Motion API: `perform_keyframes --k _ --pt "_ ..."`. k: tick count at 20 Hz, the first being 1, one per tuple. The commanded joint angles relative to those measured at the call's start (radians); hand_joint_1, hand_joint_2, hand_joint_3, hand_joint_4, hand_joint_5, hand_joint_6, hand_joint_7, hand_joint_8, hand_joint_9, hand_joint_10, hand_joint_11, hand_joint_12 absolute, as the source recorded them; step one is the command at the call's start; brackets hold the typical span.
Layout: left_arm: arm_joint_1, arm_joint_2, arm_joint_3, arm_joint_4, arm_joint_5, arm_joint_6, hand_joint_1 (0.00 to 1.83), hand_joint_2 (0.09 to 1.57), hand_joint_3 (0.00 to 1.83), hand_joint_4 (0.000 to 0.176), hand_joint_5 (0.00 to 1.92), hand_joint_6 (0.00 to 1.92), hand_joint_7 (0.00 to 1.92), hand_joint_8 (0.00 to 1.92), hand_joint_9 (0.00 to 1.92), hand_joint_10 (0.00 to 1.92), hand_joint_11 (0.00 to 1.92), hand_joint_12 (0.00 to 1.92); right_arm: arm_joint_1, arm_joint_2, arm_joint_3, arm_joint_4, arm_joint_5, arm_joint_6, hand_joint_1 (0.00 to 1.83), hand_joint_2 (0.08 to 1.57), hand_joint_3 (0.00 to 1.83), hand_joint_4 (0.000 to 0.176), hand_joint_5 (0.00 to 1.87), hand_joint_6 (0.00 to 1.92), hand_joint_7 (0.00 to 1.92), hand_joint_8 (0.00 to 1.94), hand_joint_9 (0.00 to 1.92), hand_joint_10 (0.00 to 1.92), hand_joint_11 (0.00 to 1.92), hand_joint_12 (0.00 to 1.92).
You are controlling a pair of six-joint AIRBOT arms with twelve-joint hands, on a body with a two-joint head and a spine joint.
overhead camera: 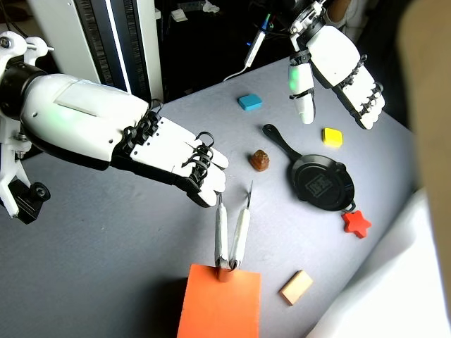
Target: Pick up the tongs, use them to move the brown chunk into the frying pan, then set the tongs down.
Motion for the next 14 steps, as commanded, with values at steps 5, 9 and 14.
perform_keyframes --k 5,9,14 --pt "-0.009 0.003 0.02 0.105 -0.034 0.005 0.04 1.27 0.0 0.0 0.0 0.0 0.0 0.0 0.0 0.0 0.01 0.0 0.109 -0.136 0.115 0.01 -0.134 0.009 0.95 1.01 0.0 0.0 0.01 0.0 0.01 0.0 0.01 0.0 0.0 0.02" --pt "-0.014 0.003 0.022 0.113 -0.024 0.005 0.01 1.28 0.01 0.0 0.0 0.0 0.0 0.0 0.0 0.0 0.0 0.0 0.157 -0.275 0.217 0.01 -0.335 0.036 1.17 0.98 0.0 0.0 0.0 0.0 0.0 0.0 0.0 0.0 0.0 0.0" --pt "-0.019 0.003 0.014 0.113 -0.024 0.005 0.05 1.28 0.0 0.0 0.0 0.0 0.0 0.0 0.0 0.0 0.0 0.0 0.158 -0.393 0.294 0.011 -0.436 0.048 1.21 0.99 0.0 0.0 0.0 0.0 0.0 0.0 0.0 0.0 0.0 0.0"
